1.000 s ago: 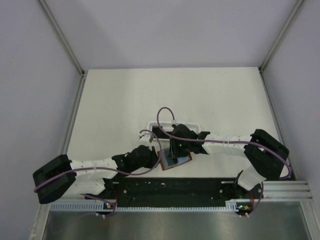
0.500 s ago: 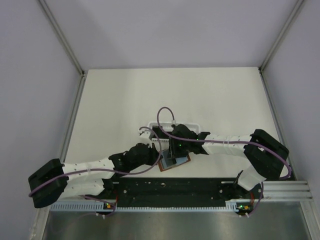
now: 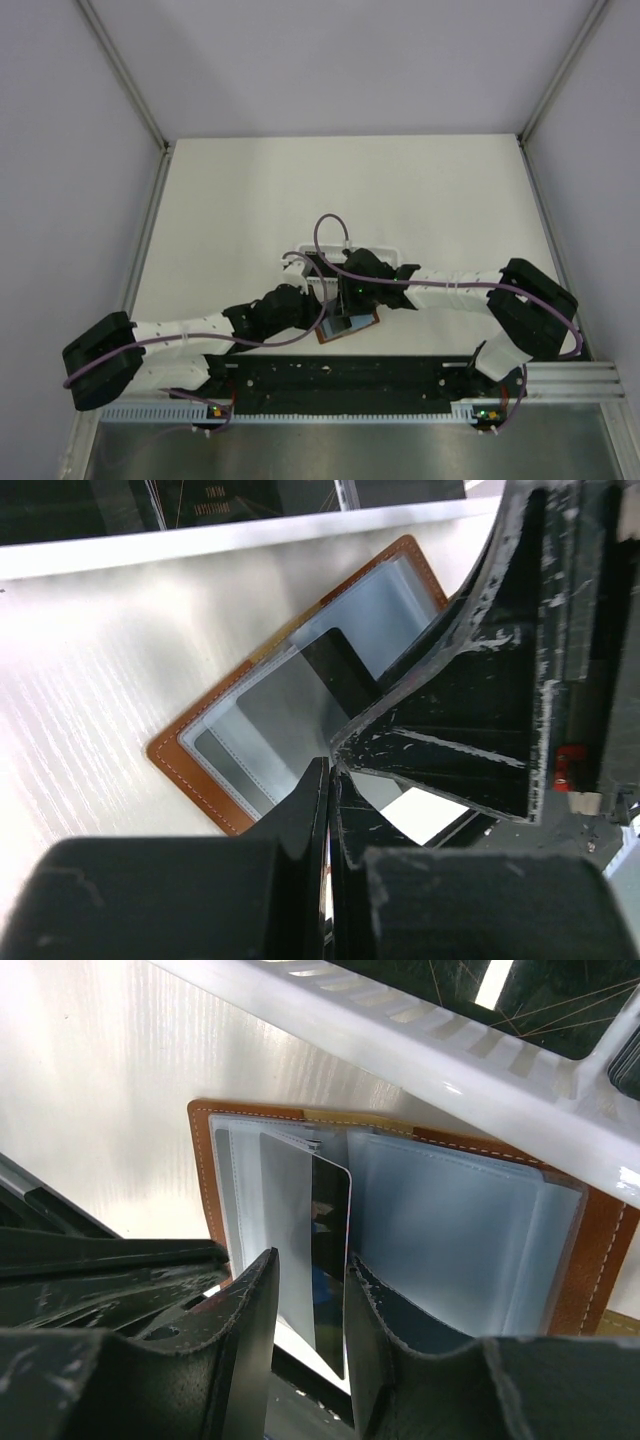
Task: Put the credit cards into the card holder
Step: Insert the credit card into the card holder.
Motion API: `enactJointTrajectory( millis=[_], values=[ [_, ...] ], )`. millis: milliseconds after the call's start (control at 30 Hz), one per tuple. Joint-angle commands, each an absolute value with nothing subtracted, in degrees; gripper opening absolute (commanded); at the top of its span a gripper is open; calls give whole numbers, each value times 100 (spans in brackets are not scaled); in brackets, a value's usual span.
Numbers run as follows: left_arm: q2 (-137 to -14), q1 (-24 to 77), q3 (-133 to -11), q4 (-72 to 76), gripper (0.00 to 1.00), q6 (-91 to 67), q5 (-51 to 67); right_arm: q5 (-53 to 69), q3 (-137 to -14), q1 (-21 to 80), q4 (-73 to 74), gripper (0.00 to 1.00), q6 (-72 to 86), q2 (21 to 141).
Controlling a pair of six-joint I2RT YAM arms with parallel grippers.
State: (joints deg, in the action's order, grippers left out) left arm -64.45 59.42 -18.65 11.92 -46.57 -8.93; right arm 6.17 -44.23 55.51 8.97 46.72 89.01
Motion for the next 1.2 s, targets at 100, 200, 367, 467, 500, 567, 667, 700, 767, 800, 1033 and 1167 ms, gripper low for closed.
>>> enactJointTrajectory(
  millis=[100,200,367,467,500,567,667,700,767,800,1033,1167],
  values=[
    [-6038,5977,-1732,1002,0,-4676,-1090,633,-4438,5616,729,31,4729,8947],
    [-6143,5977,-1661,1028,0,-4728,-1072,633,-4447,5616,729,31,4720,8956],
    [-6328,5977,-1512,1125,0,-4834,-1028,589,-4465,5616,817,32,4693,8947],
    [-6460,5977,-1442,1186,0,-4860,-1020,598,-4474,5616,835,32,4693,8912],
    [-6521,5977,-1441,1187,0,-4878,-1020,589,-4482,5616,835,32,4685,8903],
    [-6626,5977,-1450,1160,0,-4887,-976,598,-4491,5616,844,32,4676,8912],
    [-6688,5977,-1424,1090,0,-4957,-976,580,-4509,5625,888,33,4650,8877],
    [-6697,5977,-1406,1064,0,-4983,-976,563,-4517,5616,905,33,4649,8868],
    [-6715,5976,-1397,976,0,-5001,-993,484,-4535,5616,966,35,4641,8807],
    [-6706,5977,-1397,932,0,-5018,-1011,422,-4553,5616,1019,36,4623,8754],
    [-6645,5977,-1345,861,0,-5071,-1072,26,-4719,5625,1546,42,4430,8525],
    [-6688,5977,-1354,888,0,-5071,-1055,-193,-4807,5616,1696,43,4368,8482]
  ],
)
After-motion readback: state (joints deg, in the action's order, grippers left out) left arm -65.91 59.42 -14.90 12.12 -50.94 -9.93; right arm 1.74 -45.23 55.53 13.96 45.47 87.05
